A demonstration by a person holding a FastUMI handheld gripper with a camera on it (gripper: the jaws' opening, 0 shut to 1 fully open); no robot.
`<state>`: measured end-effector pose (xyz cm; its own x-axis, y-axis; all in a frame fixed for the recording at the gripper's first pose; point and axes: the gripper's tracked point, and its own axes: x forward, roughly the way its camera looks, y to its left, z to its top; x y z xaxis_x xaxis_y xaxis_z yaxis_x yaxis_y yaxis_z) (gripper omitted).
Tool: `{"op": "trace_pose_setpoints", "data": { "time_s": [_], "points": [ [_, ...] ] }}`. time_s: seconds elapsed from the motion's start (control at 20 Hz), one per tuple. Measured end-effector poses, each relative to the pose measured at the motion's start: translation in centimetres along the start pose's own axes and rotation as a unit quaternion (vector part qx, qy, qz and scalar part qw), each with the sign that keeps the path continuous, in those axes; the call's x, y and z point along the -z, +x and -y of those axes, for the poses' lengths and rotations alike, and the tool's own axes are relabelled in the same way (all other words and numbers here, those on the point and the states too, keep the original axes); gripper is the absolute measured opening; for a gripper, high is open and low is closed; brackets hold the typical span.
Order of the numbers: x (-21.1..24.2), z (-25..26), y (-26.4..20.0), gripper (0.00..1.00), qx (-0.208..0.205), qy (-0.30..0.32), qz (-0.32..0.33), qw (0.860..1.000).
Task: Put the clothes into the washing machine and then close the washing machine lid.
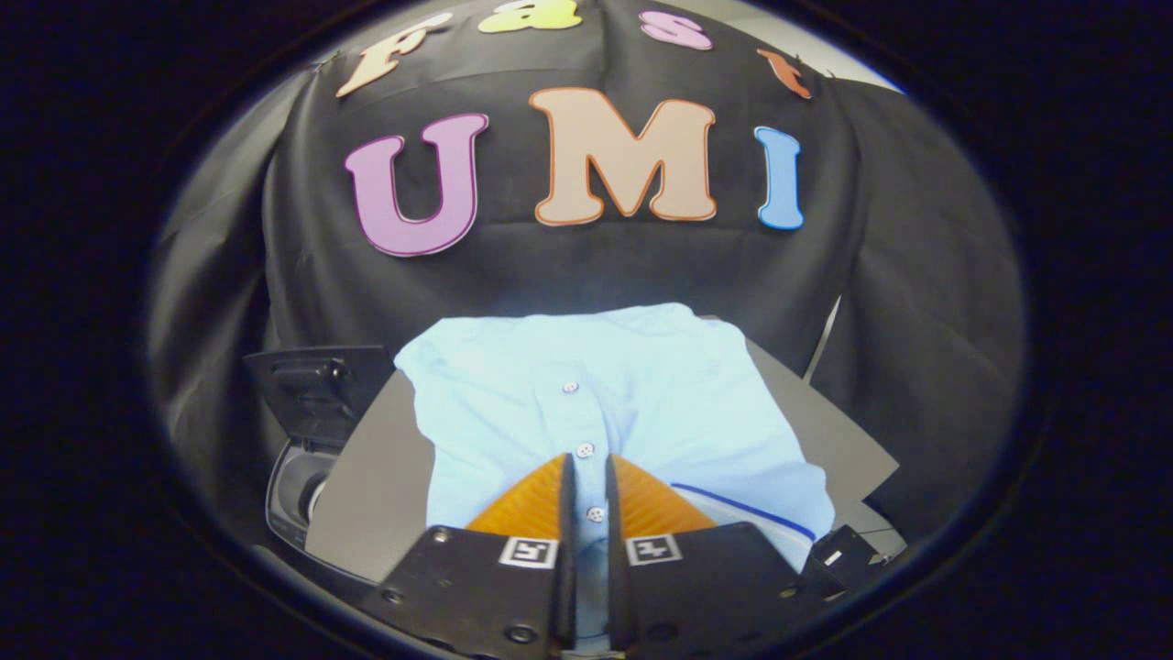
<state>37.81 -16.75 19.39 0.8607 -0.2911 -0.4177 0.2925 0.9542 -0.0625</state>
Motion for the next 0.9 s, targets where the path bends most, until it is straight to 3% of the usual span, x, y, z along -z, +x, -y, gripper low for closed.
{"op": "trace_pose_setpoints", "data": {
  "time_s": [0.05, 0.1, 0.25, 0.45, 0.9],
  "points": [
    [-0.1, 0.0, -0.2, 0.04, 0.003, 0.005, -0.001, 1.0],
    [-0.2, -0.1, -0.3, 0.03, 0.002, 0.001, 0.0, 1.0],
    [-2.8, -1.0, -1.7, 0.02, 0.001, -0.009, 0.029, 1.0],
    [-7.7, -4.6, -3.9, 0.02, -0.032, 0.004, 0.076, 0.997],
    [-13.2, -18.8, -6.5, 0.02, -0.127, -0.021, 0.11, 0.986]
  ]
}}
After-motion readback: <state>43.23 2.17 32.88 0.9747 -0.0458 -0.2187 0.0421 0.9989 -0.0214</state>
